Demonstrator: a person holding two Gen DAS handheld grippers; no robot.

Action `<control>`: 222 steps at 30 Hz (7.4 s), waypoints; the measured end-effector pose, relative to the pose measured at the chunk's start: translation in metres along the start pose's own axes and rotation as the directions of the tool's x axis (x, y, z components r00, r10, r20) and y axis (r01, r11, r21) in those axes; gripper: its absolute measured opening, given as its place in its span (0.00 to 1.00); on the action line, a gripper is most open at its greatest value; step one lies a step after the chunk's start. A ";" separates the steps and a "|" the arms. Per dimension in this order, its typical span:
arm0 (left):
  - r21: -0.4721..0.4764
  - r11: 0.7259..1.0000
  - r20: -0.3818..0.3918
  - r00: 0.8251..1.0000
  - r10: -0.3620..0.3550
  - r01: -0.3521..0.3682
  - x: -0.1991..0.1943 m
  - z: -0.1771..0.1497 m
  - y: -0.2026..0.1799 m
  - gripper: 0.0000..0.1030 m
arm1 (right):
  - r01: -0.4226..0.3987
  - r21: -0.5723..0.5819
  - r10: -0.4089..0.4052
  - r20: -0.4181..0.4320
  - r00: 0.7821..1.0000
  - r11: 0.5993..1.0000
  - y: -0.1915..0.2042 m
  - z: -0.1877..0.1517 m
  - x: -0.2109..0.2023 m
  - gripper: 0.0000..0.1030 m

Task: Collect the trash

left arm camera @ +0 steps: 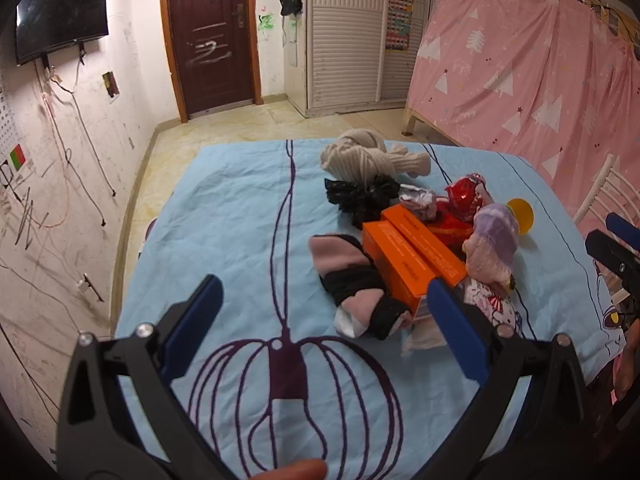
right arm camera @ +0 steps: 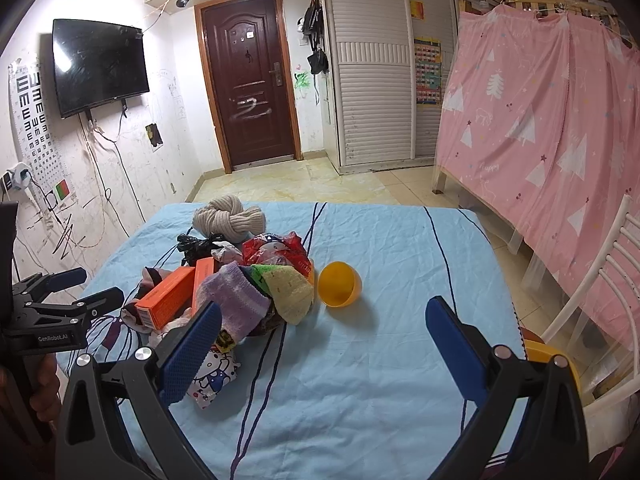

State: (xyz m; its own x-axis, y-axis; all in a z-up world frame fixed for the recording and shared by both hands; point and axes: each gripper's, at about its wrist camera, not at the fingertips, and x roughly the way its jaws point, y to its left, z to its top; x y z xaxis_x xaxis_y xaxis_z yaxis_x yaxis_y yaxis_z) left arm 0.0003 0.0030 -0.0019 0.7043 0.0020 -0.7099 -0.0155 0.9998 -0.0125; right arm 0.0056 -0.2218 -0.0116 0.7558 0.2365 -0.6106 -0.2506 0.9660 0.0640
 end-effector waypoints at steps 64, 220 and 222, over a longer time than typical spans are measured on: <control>-0.121 0.975 -0.208 0.956 -0.208 0.186 0.069 0.009 -0.001 0.48 | -0.078 0.092 0.097 -0.224 0.970 0.993 -0.026 0.019 0.096 0.92; -0.112 0.960 -0.181 0.945 -0.274 0.257 0.134 0.148 0.005 0.41 | -0.130 0.073 0.141 -0.182 0.973 0.989 0.007 0.076 0.110 0.29; -0.114 0.959 -0.158 0.948 -0.275 0.259 0.123 0.150 0.005 0.41 | -0.129 0.082 0.141 -0.167 0.976 0.988 0.000 0.077 0.102 0.29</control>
State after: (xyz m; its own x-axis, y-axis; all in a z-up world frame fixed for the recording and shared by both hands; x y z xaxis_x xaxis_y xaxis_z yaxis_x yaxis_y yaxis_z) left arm 0.1934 0.0110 0.0159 0.5605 -0.2763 -0.7807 0.0867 0.9571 -0.2765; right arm 0.1295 -0.1892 -0.0128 0.6013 0.3497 -0.7185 -0.2955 0.9327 0.2066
